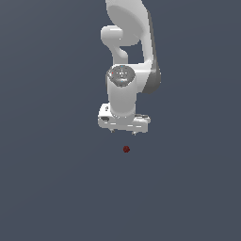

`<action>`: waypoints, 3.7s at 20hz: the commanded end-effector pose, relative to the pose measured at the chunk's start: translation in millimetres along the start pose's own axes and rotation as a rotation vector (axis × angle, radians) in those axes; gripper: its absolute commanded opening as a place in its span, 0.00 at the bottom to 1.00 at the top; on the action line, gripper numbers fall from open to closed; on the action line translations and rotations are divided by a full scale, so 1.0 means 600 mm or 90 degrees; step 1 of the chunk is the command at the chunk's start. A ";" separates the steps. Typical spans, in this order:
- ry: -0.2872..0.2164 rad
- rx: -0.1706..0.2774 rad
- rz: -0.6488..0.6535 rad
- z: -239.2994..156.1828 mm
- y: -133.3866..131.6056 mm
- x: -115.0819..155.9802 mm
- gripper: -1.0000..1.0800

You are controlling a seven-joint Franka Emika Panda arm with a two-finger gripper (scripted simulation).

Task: Pick up the object and move it to a goal position.

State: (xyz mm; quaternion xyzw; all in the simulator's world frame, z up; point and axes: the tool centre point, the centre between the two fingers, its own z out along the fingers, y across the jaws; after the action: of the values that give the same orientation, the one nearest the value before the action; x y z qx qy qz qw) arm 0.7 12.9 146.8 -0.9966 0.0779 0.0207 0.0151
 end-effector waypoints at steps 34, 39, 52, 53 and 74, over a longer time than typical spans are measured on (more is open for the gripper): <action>0.029 -0.002 0.565 0.121 -0.028 0.039 0.96; 0.032 -0.002 0.602 0.129 -0.030 0.041 0.96; 0.033 -0.002 0.615 0.155 -0.029 0.042 0.96; 0.034 -0.002 0.616 0.163 -0.029 0.042 0.96; 0.034 -0.002 0.618 0.216 -0.028 0.046 0.00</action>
State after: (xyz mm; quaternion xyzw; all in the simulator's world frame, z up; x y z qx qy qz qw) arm 25.2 29.8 17.0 -0.8457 0.5337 0.0002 0.0002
